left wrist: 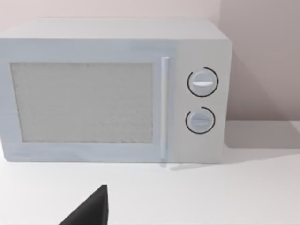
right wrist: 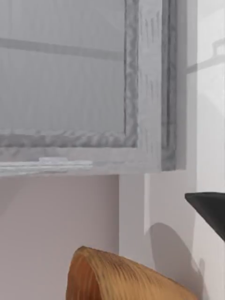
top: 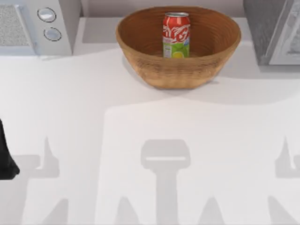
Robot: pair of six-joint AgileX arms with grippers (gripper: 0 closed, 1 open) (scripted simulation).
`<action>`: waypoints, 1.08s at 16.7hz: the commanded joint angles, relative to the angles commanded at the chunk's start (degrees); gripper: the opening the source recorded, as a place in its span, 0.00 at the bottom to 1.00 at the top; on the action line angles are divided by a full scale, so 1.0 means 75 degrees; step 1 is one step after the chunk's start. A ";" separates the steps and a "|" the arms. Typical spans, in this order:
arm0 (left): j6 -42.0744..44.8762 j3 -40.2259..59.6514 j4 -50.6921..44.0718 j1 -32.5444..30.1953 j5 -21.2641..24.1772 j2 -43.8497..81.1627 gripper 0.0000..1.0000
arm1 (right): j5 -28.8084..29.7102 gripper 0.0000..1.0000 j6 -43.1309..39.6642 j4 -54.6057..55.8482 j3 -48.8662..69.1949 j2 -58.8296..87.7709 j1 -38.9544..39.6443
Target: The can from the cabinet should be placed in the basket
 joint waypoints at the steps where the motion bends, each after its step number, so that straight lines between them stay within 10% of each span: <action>1: 0.0000 0.0000 0.0000 0.0000 0.0000 0.0000 1.00 | 0.0000 1.00 0.0000 0.0000 0.0000 0.0000 0.0000; 8: 0.0000 0.0000 0.0000 0.0000 0.0000 0.0000 1.00 | -0.0436 1.00 0.0010 0.0492 0.0198 0.0534 -0.0403; 18: 0.0000 0.0000 0.0000 0.0000 0.0000 0.0000 1.00 | -0.4330 1.00 0.0105 0.5149 0.1598 0.6443 -0.4385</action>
